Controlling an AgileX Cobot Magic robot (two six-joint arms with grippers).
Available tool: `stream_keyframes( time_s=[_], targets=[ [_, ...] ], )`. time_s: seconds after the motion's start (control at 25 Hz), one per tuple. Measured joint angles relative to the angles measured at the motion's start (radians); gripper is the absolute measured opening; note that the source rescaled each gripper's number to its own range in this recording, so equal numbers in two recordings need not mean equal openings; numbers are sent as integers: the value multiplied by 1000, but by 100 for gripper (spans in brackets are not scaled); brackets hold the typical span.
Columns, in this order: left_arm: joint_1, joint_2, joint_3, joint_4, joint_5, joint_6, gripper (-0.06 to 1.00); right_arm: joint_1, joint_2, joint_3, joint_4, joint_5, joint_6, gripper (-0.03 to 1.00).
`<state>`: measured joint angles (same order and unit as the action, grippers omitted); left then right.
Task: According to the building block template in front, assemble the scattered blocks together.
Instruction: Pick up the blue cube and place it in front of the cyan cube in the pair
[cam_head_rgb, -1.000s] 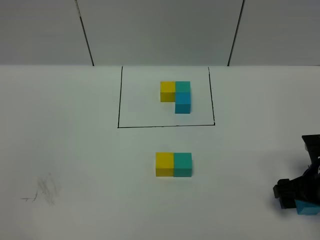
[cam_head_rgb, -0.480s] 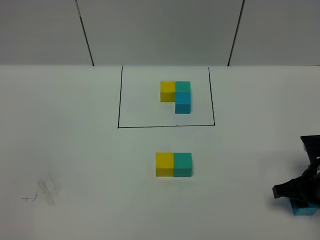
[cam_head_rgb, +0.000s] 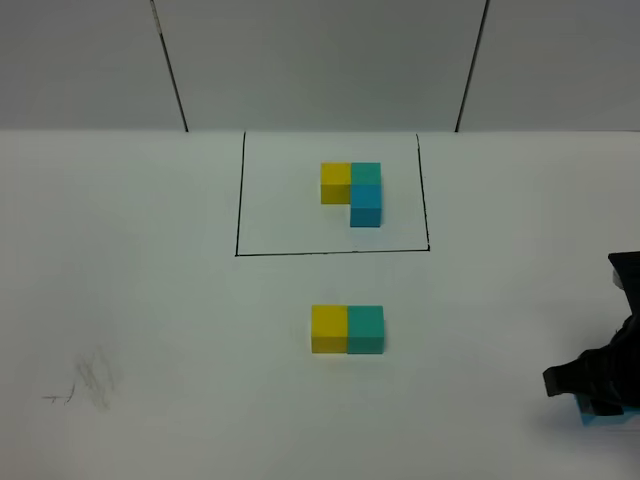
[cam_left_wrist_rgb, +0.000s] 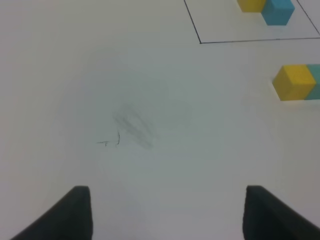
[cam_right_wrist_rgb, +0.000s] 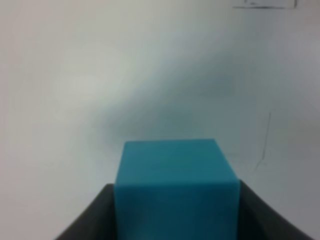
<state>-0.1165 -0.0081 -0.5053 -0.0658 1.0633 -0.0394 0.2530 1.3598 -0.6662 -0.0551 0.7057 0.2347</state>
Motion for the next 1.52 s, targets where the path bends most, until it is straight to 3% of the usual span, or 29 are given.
stream_keyframes(
  time_s=[0.24,0.36,0.52,0.6,0.8,0.92,1.12,1.52],
  targets=[
    [0,0,0,0,0,-1,40,270,-46,-58,-187,168,400,19],
    [0,0,0,0,0,-1,40,398,-17,-93,-240,166,523,19],
    [0,0,0,0,0,0,40,500,62,-126,-237,146,611,19],
    [0,0,0,0,0,0,40,526,107,-141,-206,126,624,19],
    [0,0,0,0,0,0,40,548,228,-211,-12,90,654,19],
    [0,0,0,0,0,0,40,559,297,-266,34,63,651,19],
    [0,0,0,0,0,0,40,601,412,-383,24,44,650,19],
    [0,0,0,0,0,0,40,608,567,-541,-90,45,707,19]
  ],
)
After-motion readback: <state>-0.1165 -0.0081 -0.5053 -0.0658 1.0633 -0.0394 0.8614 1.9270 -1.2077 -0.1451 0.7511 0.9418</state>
